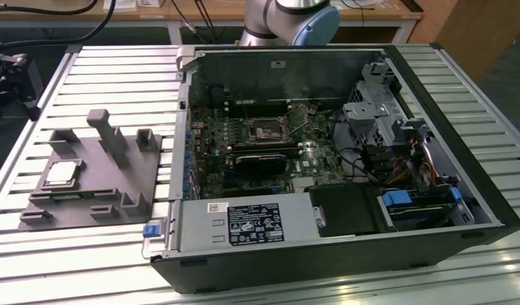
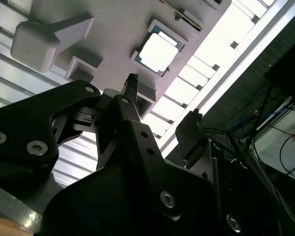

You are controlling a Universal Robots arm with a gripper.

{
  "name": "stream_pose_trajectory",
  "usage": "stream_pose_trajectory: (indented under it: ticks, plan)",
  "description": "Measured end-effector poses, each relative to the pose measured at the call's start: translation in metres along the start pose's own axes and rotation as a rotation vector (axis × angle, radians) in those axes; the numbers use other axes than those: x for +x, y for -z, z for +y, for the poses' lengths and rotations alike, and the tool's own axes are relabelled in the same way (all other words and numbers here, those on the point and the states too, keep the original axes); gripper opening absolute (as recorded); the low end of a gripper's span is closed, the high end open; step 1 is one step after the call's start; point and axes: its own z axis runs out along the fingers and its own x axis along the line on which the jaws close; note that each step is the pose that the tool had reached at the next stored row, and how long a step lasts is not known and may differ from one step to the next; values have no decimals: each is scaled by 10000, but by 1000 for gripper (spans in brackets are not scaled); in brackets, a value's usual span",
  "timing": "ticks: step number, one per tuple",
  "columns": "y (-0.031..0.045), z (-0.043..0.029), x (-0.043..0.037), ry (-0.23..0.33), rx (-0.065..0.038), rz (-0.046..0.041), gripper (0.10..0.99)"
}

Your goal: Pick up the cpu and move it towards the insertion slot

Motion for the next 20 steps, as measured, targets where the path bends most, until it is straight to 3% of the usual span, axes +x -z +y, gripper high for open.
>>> stream_pose_trajectory:
  ticks: [14,17,20]
  plan:
    - [-153,-50,4,43,1,1,600]
    - [-184,-57,4,54,5,1,722]
    - [-216,-62,4,63,12,2,722]
